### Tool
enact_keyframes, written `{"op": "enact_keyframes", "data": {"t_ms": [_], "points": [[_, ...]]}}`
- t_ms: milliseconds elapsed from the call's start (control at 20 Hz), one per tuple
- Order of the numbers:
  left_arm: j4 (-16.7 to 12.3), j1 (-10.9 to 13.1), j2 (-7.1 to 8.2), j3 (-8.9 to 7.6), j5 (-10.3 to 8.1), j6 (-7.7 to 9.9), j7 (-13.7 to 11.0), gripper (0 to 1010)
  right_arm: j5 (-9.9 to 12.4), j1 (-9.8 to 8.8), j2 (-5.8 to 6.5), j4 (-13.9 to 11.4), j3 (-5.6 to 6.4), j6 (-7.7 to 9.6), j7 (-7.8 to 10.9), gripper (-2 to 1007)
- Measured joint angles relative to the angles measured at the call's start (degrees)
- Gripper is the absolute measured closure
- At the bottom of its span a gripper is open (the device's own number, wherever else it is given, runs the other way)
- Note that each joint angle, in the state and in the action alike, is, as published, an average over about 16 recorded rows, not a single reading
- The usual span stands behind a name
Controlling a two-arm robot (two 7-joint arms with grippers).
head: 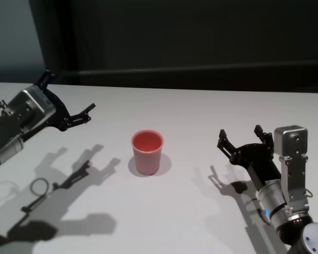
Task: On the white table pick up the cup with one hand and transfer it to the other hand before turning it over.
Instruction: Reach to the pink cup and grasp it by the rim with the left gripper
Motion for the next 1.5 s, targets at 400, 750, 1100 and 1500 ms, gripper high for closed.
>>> {"op": "enact_keyframes", "data": {"t_ms": [400,750,1100,1500], "points": [[-0.82,-6.82,5.5,7.46,7.49,-2.65,-6.87,7,0.0,0.0,0.0,0.0,0.0,0.0,0.0,3],[-0.41,-13.12,8.23,14.76,13.95,-5.09,-12.66,7,0.0,0.0,0.0,0.0,0.0,0.0,0.0,3],[0.95,-18.77,9.06,20.94,18.82,-7.51,-18.18,7,0.0,0.0,0.0,0.0,0.0,0.0,0.0,3],[3.75,-24.51,8.27,27.1,23.79,-10.35,-23.15,7,0.0,0.0,0.0,0.0,0.0,0.0,0.0,3]]}}
